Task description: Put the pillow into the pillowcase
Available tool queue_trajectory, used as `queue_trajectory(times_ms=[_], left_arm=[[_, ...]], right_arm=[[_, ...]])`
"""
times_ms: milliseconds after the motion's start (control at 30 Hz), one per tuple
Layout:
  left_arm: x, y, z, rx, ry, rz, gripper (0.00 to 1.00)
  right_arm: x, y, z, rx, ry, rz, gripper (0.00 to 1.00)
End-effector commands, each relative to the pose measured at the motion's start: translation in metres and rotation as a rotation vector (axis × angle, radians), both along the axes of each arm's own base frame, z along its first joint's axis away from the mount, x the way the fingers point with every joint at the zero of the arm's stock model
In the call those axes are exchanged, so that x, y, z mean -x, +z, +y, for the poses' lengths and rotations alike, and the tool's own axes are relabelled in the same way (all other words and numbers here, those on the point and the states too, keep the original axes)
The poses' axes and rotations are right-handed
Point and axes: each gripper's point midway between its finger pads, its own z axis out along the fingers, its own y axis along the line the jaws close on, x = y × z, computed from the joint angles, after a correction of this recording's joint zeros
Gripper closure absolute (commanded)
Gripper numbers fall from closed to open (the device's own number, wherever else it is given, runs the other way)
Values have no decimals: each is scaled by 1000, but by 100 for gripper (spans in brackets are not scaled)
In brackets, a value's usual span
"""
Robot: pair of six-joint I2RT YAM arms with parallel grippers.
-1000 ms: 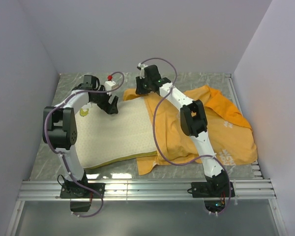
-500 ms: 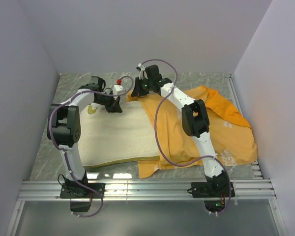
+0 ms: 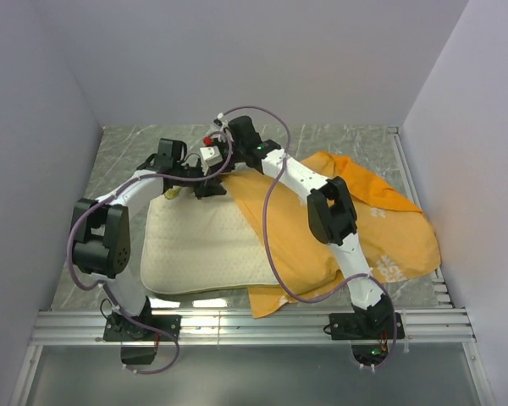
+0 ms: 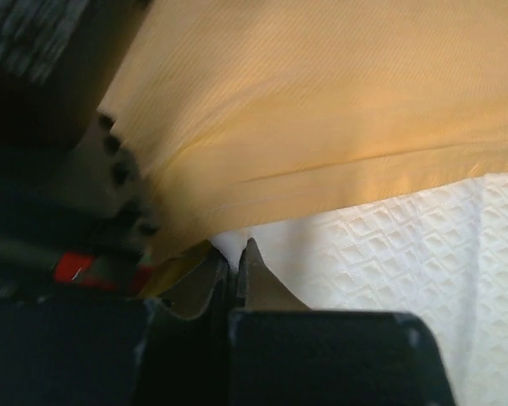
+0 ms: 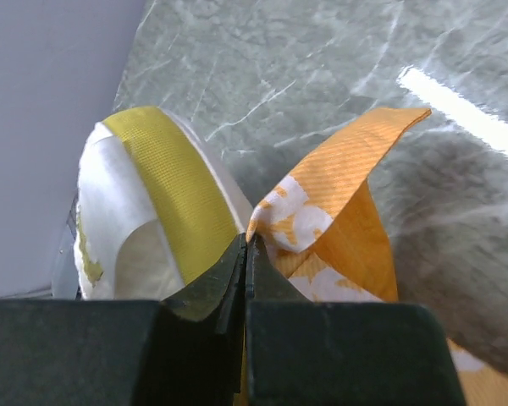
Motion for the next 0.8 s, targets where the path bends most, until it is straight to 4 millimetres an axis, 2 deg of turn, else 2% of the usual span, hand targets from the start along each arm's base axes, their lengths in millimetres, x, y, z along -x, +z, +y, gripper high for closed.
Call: queue_trajectory(times_ms=[0,33,67,100,133,167,200,233,267,300,333,367,400,433,467,500,533,600,667,700,733,767], left_arm=[[-5,11,11,94,57,51,100],[-11,1,20,91,103,100,100],[-23,-5,40,85,175,123,100],[-33,-10,50,76,233,135,100],[-45,-23,63,53,299,167,100],[-57,-29,84,45,374,187,100],[-67,-42,94,43,419,215,100],[-80,-45,113,45,512,250,100],[-89,-52,133,48,580,276,100],[-94,-57,143,49,619,296,100],[-100,-65,152,55,670,323,100],[-105,-71,166,38,734,327,100],[-107,-74,173,34,769,329,100],[-108,-74,177,43,805,339,100],[-110,-77,189,20,868,336,100],[-111,-74,194,30,930,354,100],[-108,-79,200,20,978,369,100],[-105,-80,208,10,1037,388,100],[-94,-81,201,19,1013,415,99],[-89,-70,192,50,963,407,90],[-81,-69,186,55,929,414,81],[-73,-65,180,60,893,423,71]], right_arm=[[-12,68,11,-104,-15,-158,88],[-17,66,5,-82,-24,-181,73],[-18,68,0,-62,-30,-181,55],[-25,70,-12,-46,-46,-190,26],[-31,73,-22,-23,-67,-209,15],[-32,86,-39,7,-76,-245,10],[-41,94,-59,26,-105,-264,4],[-45,103,-75,45,-112,-292,3],[-38,118,-93,62,-127,-299,2],[-44,125,-116,79,-158,-304,2],[-41,130,-129,93,-169,-308,2],[-27,136,-148,122,-171,-305,2],[-22,135,-163,148,-183,-297,3],[-20,132,-183,190,-196,-301,3],[-3,128,-203,237,-206,-275,3],[1,122,-217,281,-230,-269,3],[16,112,-239,322,-244,-240,3],[34,99,-255,347,-238,-198,5],[61,77,-273,402,-225,-140,9],[69,70,-278,420,-228,-122,11],[88,53,-283,429,-227,-70,12],[94,45,-286,421,-236,-49,13]])
